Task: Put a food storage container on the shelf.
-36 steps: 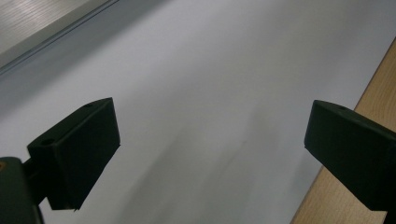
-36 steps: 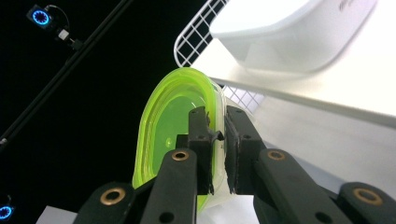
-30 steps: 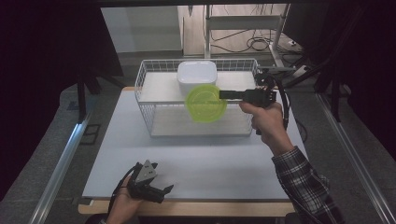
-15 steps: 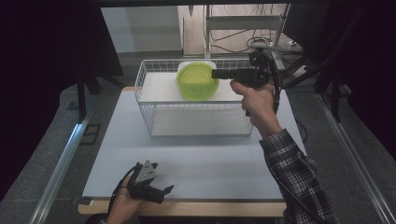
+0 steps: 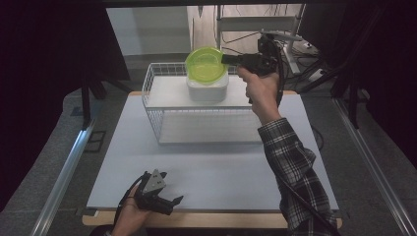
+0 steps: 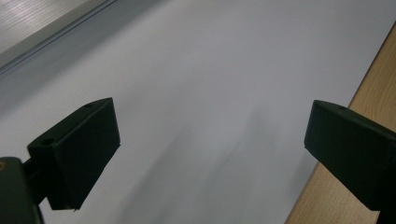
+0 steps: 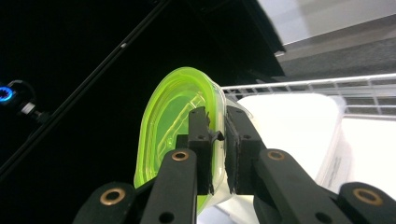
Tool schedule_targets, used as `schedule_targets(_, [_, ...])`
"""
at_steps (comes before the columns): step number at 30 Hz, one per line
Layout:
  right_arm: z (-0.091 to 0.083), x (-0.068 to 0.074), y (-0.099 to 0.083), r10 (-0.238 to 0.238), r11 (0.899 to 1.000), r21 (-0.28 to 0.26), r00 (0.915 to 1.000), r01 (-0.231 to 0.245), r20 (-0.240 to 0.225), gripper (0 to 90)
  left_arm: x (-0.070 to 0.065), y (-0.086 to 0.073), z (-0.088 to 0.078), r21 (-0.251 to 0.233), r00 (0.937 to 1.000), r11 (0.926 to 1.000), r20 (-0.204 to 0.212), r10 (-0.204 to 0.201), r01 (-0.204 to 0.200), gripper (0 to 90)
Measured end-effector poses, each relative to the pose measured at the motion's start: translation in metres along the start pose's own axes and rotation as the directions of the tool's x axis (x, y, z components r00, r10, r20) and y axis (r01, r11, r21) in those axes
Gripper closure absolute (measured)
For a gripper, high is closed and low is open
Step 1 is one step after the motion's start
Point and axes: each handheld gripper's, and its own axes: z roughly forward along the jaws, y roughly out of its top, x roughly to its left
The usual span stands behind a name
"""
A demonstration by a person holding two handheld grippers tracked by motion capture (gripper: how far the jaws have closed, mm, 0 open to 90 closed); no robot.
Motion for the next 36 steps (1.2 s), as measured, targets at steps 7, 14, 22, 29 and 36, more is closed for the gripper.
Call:
schedule_targets(7, [0.014,-0.008,0.003,0.026,1.000,-0.011,0.9993,-0.026,0.025,81.9,0.000,0.000,0.000,0.003,1.0000,1.0000,0.003,0.006,-0.006,3.1])
schedule_targets(14, [0.021,-0.010,0.004,0.039,0.999,-0.019,0.9978,-0.038,0.054,80.2,-0.001,0.000,0.001,0.006,1.0000,1.0000,0.006,0.007,-0.007,3.1])
schedule_targets(22, [0.027,-0.007,0.007,-0.020,1.000,-0.010,0.9867,0.022,0.161,77.6,-0.001,0.000,0.002,0.013,0.9998,0.9998,0.008,0.016,-0.016,3.1])
schedule_targets(29, [0.032,-0.007,0.007,-0.032,0.999,-0.017,0.9790,0.036,0.202,72.4,-0.001,0.000,0.002,0.014,0.9998,0.9998,0.011,0.016,-0.016,3.1])
schedule_targets(36, [0.034,-0.008,0.006,-0.028,0.999,-0.026,0.9792,0.034,0.201,65.4,-0.002,0.000,0.002,0.015,0.9998,0.9998,0.011,0.016,-0.017,3.1])
